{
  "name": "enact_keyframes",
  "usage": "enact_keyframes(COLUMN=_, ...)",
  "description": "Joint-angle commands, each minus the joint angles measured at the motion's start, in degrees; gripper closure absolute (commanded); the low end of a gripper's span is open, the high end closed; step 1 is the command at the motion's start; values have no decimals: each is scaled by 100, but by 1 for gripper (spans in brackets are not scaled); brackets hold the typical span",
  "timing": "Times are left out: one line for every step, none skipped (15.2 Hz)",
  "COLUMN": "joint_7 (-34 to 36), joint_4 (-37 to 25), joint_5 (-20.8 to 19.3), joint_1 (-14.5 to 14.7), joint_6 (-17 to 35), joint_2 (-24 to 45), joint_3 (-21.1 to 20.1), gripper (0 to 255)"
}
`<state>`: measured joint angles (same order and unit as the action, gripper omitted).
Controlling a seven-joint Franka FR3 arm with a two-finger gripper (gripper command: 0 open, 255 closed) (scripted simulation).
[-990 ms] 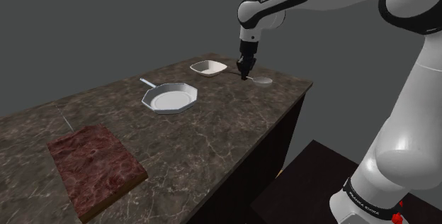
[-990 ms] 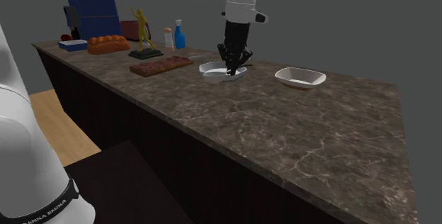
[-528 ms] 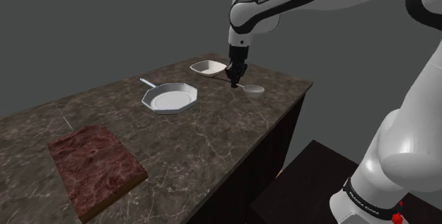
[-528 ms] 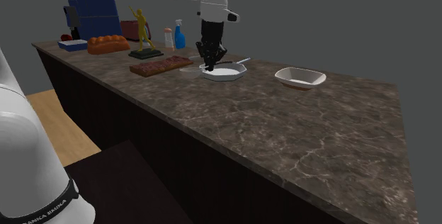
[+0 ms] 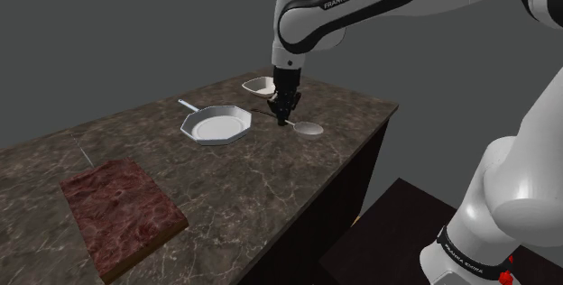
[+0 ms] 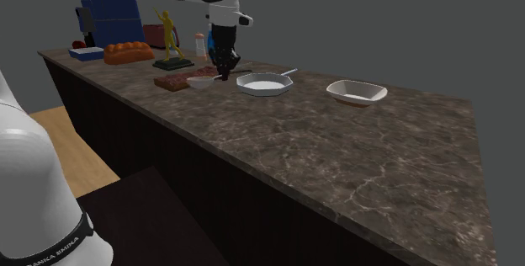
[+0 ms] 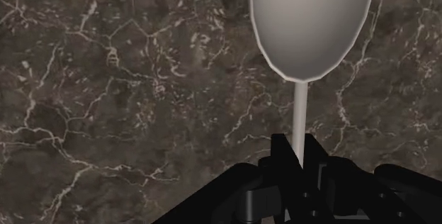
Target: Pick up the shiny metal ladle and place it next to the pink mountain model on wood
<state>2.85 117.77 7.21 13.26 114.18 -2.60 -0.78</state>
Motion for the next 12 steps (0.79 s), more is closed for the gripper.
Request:
enact_keyframes(joint_7=288, joint_4=18, joint_5=14, joint_1=138, joint_6=26, joint_2=-27, joint_3=-150, gripper=255)
enact_keyframes(joint_7=424, joint_4=15, joint_5=20, joint_1=204, joint_6=44, joint_2=-22, joint_3=-223, gripper=255)
enact_keyframes(joint_7=561, joint_4=7, joint_5=25, joint_1=270, joint_6=61, joint_2=-12, joint_3=-297, gripper=255)
enact_keyframes(joint_7=698, joint_4=-9, joint_5=28, joint_1=337, joint_6=78, joint_2=4, joint_3=-370, gripper=255)
enact_keyframes(joint_7=835, joint_4=-31, joint_5=30, joint_1=404, joint_6=93, joint_2=25, joint_3=-442, gripper=255)
enact_keyframes(joint_7=973, joint_4=-59, joint_5=31, joint_1=471, joint_6=108, joint_2=52, joint_3=-514, gripper=255)
enact_keyframes(joint_7=1112, joint_4=-94, joint_5=29, joint_1=538, joint_6=121, joint_2=84, joint_3=-586, gripper=255)
enact_keyframes(joint_7=1251, joint_4=-135, joint_5=26, joint_1=604, joint_6=133, joint_2=122, joint_3=-657, gripper=255)
enact_keyframes(joint_7=1391, joint_4=-183, joint_5=19, joint_1=671, joint_6=144, joint_2=165, joint_3=-728, gripper=255)
enact_keyframes(joint_7=1531, joint_4=-238, joint_5=11, joint_1=737, joint_6=154, joint_2=213, joint_3=-798, gripper=255)
enact_keyframes(joint_7=1671, joint_4=-299, joint_5=-1, joint_1=804, joint_6=162, joint_2=267, joint_3=-867, gripper=255)
enact_keyframes(joint_7=1734, joint_4=-329, joint_5=-7, joint_1=835, joint_6=165, joint_2=293, joint_3=-897, gripper=255)
